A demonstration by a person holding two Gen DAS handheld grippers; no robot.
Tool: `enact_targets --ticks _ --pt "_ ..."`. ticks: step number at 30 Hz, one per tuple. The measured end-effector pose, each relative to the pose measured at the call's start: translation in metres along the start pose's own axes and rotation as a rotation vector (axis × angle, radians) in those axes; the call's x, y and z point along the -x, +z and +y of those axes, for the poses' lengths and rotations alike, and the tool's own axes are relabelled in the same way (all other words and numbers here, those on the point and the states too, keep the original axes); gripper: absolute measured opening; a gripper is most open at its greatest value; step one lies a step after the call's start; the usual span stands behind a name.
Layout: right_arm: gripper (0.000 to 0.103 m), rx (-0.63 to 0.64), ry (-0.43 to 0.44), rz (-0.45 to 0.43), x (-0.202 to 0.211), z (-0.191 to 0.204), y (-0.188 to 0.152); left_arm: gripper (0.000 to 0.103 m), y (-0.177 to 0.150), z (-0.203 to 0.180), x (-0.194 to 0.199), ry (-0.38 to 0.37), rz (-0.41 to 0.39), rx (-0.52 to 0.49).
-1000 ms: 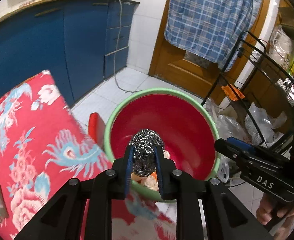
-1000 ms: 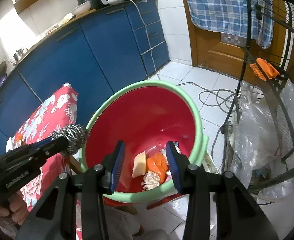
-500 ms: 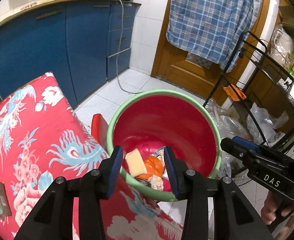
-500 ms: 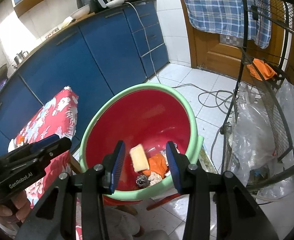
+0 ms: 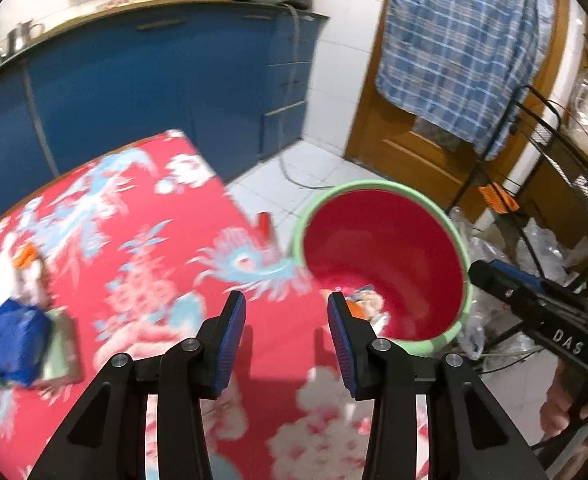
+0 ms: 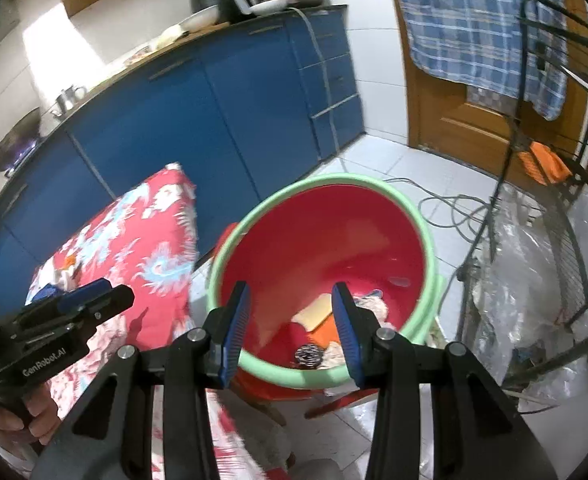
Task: Collect trash
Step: 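Move both open tools back over the table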
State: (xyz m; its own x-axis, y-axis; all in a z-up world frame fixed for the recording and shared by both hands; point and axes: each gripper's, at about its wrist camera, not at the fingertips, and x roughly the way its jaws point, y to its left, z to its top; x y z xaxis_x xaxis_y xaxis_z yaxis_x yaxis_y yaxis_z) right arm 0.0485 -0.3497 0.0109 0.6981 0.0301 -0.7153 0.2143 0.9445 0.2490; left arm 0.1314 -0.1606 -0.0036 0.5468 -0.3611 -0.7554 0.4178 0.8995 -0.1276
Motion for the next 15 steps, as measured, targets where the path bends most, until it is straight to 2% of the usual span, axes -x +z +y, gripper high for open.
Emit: enact_targets --ticks 15 --pt "0.044 0.162 0.126 0.047 -0.009 0.089 -0.006 0.044 -0.023 0.095 0.063 0.17 -0.039 0.156"
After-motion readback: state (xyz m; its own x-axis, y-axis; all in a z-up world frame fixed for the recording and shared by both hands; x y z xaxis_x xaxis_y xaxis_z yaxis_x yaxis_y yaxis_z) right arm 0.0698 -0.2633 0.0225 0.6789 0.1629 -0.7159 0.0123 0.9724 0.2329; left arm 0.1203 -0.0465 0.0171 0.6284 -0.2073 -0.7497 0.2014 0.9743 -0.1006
